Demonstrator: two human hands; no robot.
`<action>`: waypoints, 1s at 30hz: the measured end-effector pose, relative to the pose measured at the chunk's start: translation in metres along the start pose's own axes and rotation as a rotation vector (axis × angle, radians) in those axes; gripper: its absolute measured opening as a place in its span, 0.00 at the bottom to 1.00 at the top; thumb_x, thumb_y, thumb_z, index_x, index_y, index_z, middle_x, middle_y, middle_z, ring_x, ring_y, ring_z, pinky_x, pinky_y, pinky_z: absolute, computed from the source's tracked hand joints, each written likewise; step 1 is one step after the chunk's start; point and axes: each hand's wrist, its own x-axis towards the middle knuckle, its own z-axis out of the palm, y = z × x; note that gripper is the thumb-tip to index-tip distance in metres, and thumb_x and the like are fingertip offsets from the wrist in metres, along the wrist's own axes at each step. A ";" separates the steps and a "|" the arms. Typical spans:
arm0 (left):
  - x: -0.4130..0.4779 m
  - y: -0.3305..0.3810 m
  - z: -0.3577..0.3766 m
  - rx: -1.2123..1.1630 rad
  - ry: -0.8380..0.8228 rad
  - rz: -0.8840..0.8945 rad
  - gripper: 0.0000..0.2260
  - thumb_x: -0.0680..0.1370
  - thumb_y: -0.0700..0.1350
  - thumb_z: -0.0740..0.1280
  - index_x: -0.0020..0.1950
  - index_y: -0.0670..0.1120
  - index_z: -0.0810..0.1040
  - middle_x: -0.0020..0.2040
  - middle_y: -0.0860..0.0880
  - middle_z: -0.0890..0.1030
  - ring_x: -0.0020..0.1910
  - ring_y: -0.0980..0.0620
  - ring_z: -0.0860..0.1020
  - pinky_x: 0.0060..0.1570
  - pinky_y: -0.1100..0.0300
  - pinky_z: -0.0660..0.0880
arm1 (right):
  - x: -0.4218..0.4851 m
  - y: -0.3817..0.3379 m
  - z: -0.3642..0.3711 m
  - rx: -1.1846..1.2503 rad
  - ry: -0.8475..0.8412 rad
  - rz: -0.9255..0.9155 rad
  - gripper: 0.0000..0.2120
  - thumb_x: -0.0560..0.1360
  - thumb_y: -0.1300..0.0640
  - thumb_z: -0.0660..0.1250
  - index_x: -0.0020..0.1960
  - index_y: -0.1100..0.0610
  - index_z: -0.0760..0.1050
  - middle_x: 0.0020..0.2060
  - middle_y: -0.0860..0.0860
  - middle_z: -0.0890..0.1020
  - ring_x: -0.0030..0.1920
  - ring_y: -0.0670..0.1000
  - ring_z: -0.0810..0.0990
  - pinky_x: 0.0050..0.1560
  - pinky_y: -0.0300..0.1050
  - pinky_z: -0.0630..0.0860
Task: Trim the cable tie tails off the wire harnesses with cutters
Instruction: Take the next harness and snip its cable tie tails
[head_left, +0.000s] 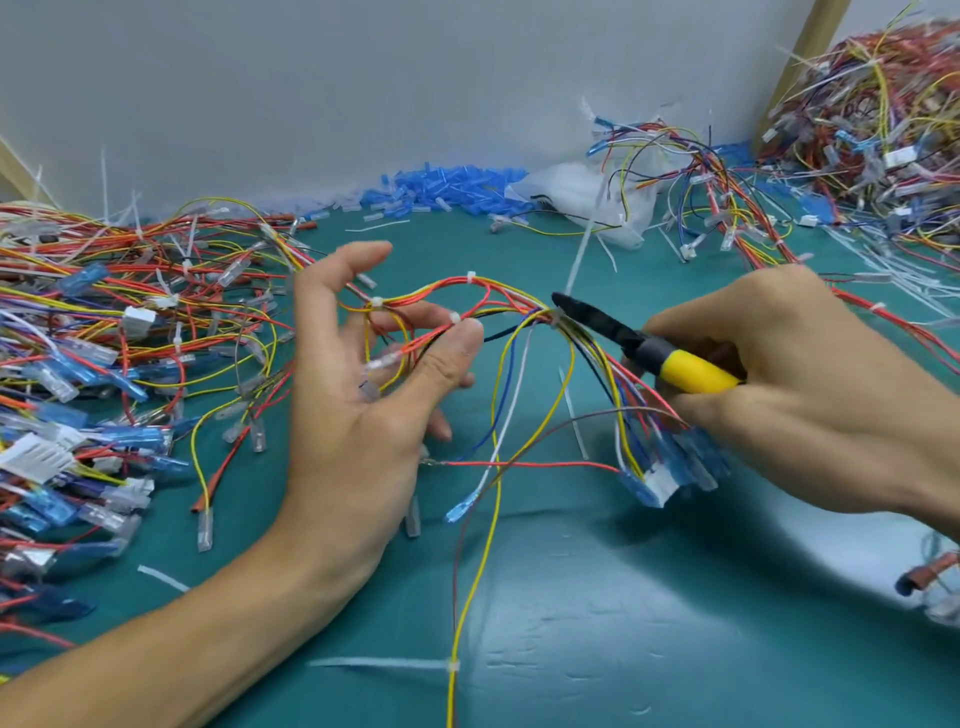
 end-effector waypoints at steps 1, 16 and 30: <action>0.000 0.001 0.002 -0.005 -0.026 -0.030 0.29 0.73 0.44 0.76 0.70 0.54 0.68 0.53 0.47 0.82 0.42 0.40 0.83 0.31 0.60 0.77 | 0.000 0.001 0.000 0.041 -0.022 0.005 0.07 0.64 0.52 0.63 0.32 0.55 0.74 0.24 0.52 0.62 0.28 0.47 0.56 0.26 0.43 0.54; -0.001 0.010 0.007 -0.132 -0.298 -0.104 0.40 0.65 0.40 0.80 0.73 0.52 0.67 0.48 0.47 0.85 0.45 0.40 0.86 0.48 0.62 0.80 | 0.001 0.001 0.005 0.266 -0.186 -0.023 0.13 0.61 0.42 0.68 0.40 0.49 0.82 0.29 0.57 0.75 0.29 0.48 0.65 0.30 0.51 0.65; -0.004 0.008 0.009 -0.067 -0.226 0.017 0.35 0.67 0.28 0.77 0.68 0.45 0.66 0.38 0.44 0.83 0.34 0.41 0.85 0.38 0.61 0.81 | 0.000 0.001 0.000 0.420 -0.352 0.005 0.06 0.68 0.54 0.71 0.33 0.52 0.80 0.24 0.54 0.76 0.25 0.52 0.75 0.27 0.41 0.70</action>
